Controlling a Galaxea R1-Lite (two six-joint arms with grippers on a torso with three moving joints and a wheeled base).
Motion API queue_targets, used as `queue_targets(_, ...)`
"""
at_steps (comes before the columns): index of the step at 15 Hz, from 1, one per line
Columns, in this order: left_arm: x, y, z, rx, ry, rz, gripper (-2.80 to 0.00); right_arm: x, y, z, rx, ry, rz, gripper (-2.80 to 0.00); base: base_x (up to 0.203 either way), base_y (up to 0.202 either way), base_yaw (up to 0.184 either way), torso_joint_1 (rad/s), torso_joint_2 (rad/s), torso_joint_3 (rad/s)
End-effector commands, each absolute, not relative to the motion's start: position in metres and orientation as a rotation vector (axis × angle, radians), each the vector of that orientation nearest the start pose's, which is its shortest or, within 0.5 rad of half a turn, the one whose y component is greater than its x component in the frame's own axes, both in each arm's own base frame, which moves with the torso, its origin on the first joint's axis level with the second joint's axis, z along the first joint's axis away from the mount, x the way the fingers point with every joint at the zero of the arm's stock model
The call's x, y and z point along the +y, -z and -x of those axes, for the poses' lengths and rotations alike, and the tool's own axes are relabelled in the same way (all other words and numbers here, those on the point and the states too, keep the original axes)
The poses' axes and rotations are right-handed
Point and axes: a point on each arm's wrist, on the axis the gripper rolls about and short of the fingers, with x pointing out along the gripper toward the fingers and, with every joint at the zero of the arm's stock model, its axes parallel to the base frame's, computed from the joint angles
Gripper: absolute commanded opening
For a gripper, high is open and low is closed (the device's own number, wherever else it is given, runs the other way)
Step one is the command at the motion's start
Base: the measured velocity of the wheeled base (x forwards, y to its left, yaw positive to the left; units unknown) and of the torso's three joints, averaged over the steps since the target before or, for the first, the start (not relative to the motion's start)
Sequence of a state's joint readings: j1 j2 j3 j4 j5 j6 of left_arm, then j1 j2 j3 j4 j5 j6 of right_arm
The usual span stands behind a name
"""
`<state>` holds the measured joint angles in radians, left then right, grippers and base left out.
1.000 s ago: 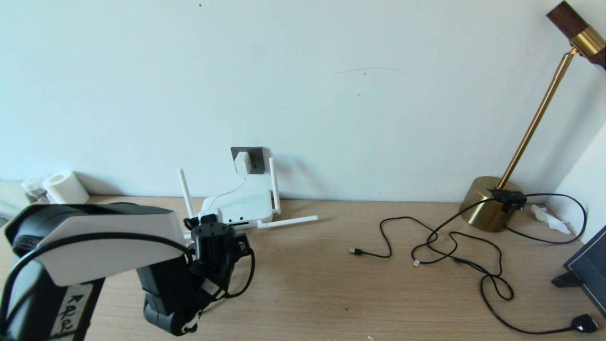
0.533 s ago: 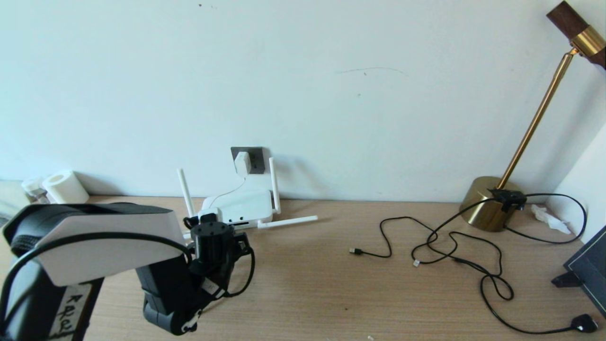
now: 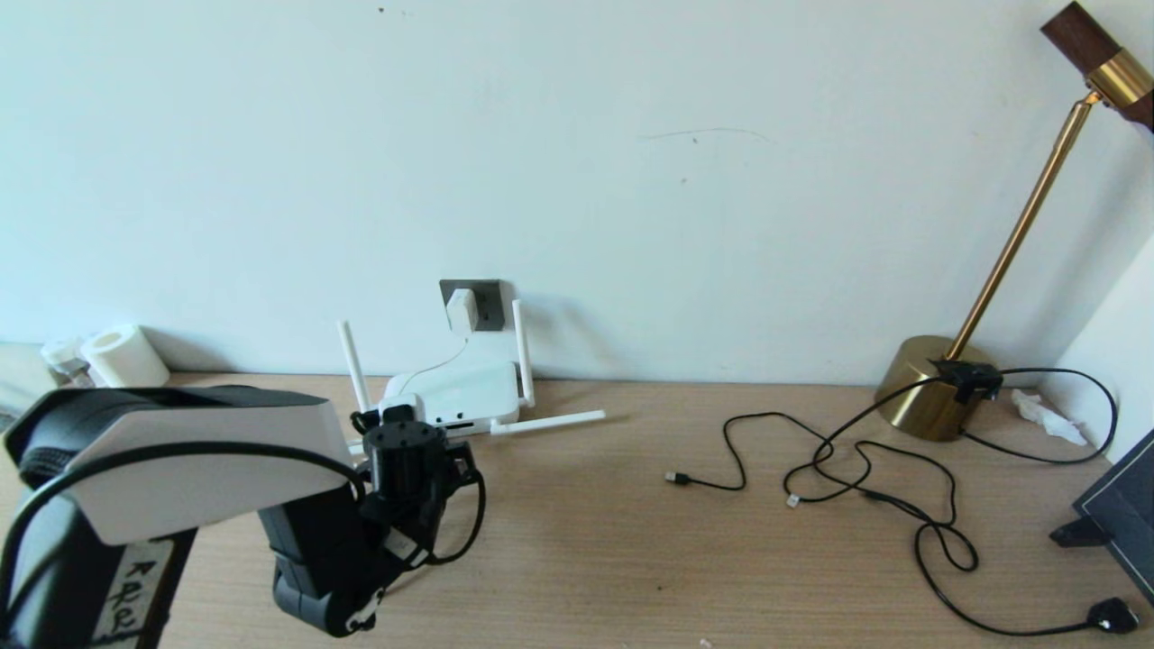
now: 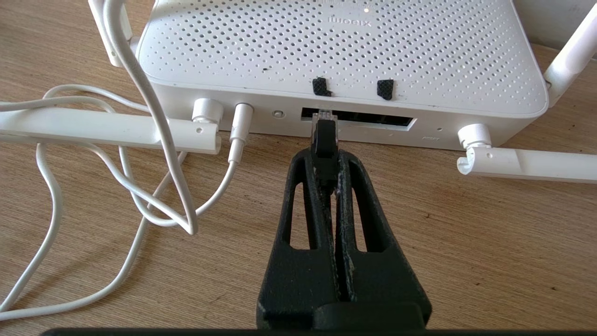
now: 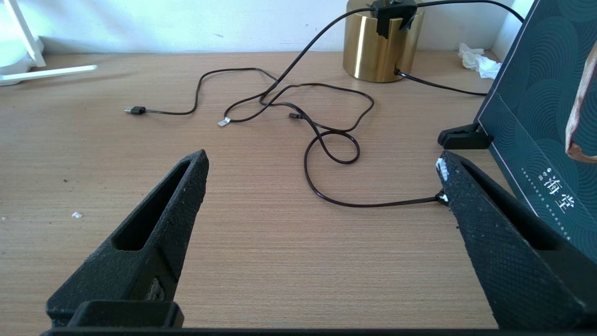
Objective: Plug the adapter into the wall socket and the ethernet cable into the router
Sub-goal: Plug cable into router interface
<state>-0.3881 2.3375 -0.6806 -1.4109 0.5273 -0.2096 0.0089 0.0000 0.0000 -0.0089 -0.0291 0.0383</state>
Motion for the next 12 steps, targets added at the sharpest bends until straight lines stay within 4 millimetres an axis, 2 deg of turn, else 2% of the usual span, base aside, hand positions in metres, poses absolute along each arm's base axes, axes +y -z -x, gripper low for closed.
queue_targets(1,-0.1271,-0.0115,-0.3424,0.198,-0.165,0.104,-2.8,-0.0009,-0.0765,0.0227,-0.008,0.02,-0.038,0.0,0.0,0.0,0.0,0.0,0.0,0.0)
queue_targets(12,-0.1256,-0.0102,-0.3433,0.2,-0.17,0.104,-2.8,-0.0009,-0.0765,0.0227,-0.008,0.02,-0.038,0.0,0.0,0.0,0.0,0.0,0.0,0.0)
